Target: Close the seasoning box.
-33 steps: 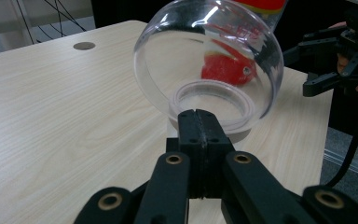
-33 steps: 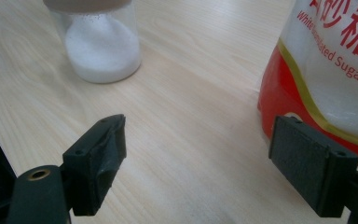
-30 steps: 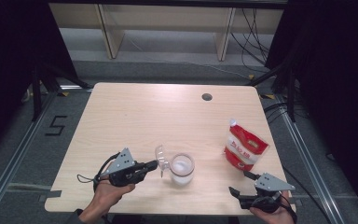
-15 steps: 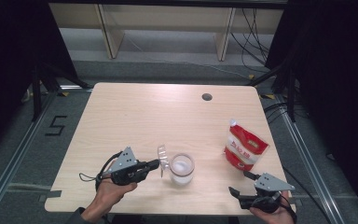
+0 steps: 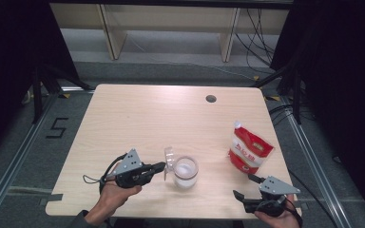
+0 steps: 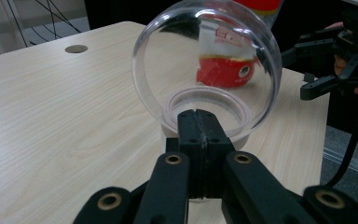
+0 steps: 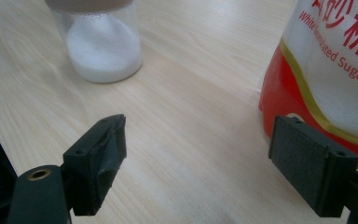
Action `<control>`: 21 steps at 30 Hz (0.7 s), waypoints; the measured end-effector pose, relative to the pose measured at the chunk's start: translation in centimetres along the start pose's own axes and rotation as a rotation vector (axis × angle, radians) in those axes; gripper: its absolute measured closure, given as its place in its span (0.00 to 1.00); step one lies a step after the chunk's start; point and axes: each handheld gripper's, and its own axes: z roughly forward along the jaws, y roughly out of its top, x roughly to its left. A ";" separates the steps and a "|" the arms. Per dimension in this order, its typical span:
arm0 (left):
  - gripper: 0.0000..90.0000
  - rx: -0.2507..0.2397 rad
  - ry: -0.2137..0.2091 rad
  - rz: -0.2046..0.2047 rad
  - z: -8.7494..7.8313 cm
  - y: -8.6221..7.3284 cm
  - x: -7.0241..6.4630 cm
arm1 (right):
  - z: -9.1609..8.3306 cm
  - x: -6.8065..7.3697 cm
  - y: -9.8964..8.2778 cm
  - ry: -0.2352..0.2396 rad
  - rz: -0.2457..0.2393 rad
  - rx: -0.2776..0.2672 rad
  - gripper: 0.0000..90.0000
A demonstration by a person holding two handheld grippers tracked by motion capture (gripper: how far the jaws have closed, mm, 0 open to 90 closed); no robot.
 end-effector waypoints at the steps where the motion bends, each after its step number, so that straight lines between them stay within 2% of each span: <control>1: 0.99 0.003 0.005 -0.003 0.0 0.0 -0.1 | 0.0 0.0 0.0 0.000 0.000 0.000 0.22; 4: 0.99 0.002 -0.009 0.005 0.3 0.2 -0.1 | 0.0 -0.1 0.0 -0.008 -0.016 -0.002 0.22; 5: 0.99 0.007 -0.005 0.006 0.4 0.2 -0.2 | 0.0 0.1 0.0 -0.008 0.004 0.002 0.22; 6: 0.99 0.011 -0.005 0.009 0.5 0.3 -0.3 | 0.1 0.0 0.0 -0.002 -0.010 -0.005 0.22; 13: 0.98 0.010 -0.016 0.016 0.8 0.6 -0.5 | 0.1 0.0 0.0 -0.002 -0.011 -0.008 0.22; 14: 0.97 0.010 -0.017 0.017 0.8 0.7 -0.4 | 0.0 0.2 0.0 -0.001 0.015 0.000 0.22; 15: 0.97 0.007 -0.017 0.016 0.8 0.7 -0.4 | 0.0 0.1 0.0 -0.001 0.010 -0.002 0.22; 16: 0.96 0.005 -0.018 0.011 0.8 0.8 -0.4 | 0.1 0.0 0.0 -0.001 -0.009 -0.007 0.22; 17: 0.95 0.005 -0.016 0.004 0.8 0.8 -0.4 | 0.0 0.2 0.0 -0.001 0.015 -0.002 0.22; 18: 0.93 0.003 -0.019 0.001 0.7 0.8 -0.3 | 0.1 0.0 0.0 0.001 -0.005 -0.008 0.22; 21: 0.84 0.002 -0.027 -0.036 0.5 0.8 -0.1 | 0.1 0.0 0.0 0.000 -0.001 -0.007 0.22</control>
